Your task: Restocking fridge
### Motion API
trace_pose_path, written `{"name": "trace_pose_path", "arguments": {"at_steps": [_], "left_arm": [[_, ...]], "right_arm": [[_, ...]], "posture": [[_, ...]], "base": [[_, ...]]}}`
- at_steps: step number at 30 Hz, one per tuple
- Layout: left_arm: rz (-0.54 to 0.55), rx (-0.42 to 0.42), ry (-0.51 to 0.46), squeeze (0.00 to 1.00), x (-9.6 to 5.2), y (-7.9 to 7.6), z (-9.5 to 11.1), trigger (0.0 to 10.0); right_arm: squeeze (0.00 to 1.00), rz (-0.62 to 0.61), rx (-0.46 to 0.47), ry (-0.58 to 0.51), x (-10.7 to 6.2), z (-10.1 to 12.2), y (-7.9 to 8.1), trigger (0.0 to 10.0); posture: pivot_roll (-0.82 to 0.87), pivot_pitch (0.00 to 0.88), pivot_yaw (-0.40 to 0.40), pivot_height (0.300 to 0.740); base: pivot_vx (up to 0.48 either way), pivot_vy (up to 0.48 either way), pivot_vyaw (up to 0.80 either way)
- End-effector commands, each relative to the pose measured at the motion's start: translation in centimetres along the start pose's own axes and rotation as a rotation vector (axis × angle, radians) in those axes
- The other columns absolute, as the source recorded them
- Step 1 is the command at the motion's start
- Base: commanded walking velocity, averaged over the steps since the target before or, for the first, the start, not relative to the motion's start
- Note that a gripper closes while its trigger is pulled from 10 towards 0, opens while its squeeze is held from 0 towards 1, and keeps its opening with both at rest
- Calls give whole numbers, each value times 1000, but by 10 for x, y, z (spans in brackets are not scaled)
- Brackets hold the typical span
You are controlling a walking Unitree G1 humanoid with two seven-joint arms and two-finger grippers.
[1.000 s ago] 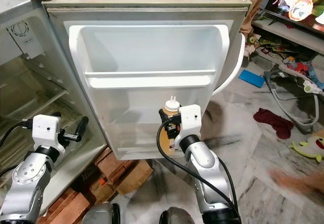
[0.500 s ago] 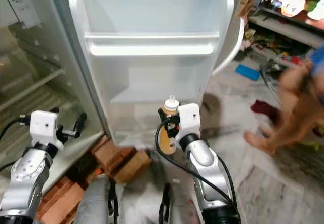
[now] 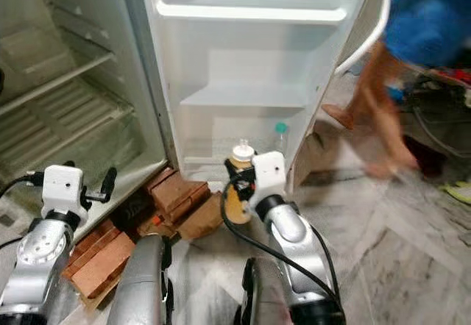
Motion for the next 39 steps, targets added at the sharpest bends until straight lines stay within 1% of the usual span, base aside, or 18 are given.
{"name": "trace_pose_path", "arguments": {"at_steps": [1,6,8,9,11,14,16,21,24,28,29,30,31,32,37,39], "left_arm": [[-17,-5,-4,0,1,-6,1,10000],[-17,-10,0,0,2,-7,0,10000],[-17,-10,0,0,4,-8,1,10000],[-29,3,-7,0,4,-10,2,10000],[-59,36,-25,0,5,-15,6,10000],[-56,10,-31,0,5,-18,10,10000],[-65,0,-22,0,1,-18,9,10000],[-75,-7,-3,0,-4,-16,5,10000],[-67,-21,1,0,-9,-12,3,10000],[-61,-34,5,0,-12,-11,2,10000],[-61,-36,8,0,-12,-11,1,10000],[-63,-39,9,0,-12,-12,1,10000],[-67,-43,8,0,-11,-13,1,10000],[-68,-44,7,0,-11,-13,1,10000],[-66,-48,4,0,-8,-14,2,10000],[-66,-48,6,0,-8,-14,1,10000]], "right_arm": [[0,-21,-22,-19,-2,5,-8,10000],[0,5,-41,-45,1,8,-4,10000],[0,26,-75,-56,7,10,-1,10000],[0,34,-96,-57,11,10,0,10000],[0,30,-96,-54,15,10,-1,10000],[0,22,-79,-69,18,13,-3,10000],[0,17,-76,-73,18,14,-4,10000],[0,-1,-72,-75,13,15,-5,10000],[0,-69,-71,-87,4,16,-12,10000],[0,-95,-86,-93,-1,16,-16,10000],[0,-130,-117,-97,-3,17,-20,10000],[0,-132,-122,-99,-3,17,-21,10000],[0,-136,-156,-105,-3,19,-23,10000],[0,-138,-171,-108,-3,20,-24,10000],[0,-120,-222,-127,1,24,-23,10000],[0,-111,-227,-131,2,25,-23,10000]], "posture": [[-3,110,-42,626],[2,111,-40,626],[4,113,-39,626],[12,117,-42,622],[16,118,-43,612],[30,126,-44,597],[29,132,-43,582],[27,136,-43,582],[25,136,-42,582],[15,129,-40,582],[11,126,-41,582],[10,124,-42,582],[8,123,-44,582],[8,122,-44,582],[7,119,-49,582],[8,117,-52,582]], "base": [[0,0,0],[0,0,0],[0,0,0],[0,0,0],[0,0,0],[0,0,0],[0,0,0],[0,0,0],[0,0,0],[0,0,0],[0,0,0],[0,0,0],[259,0,0],[259,0,0],[270,0,0],[279,0,0]]}}
Point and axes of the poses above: a point about 5 cm out from each wrist's last joint towards the gripper, its own x axis pointing out of the wrist towards the gripper, its own z axis along the axis of the wrist's last joint, y = z × x, the point moved 3 cm from there along x, pointing out of the wrist towards the gripper, and after that the axes turned 13 degrees about -x, right-handed, at the moved point
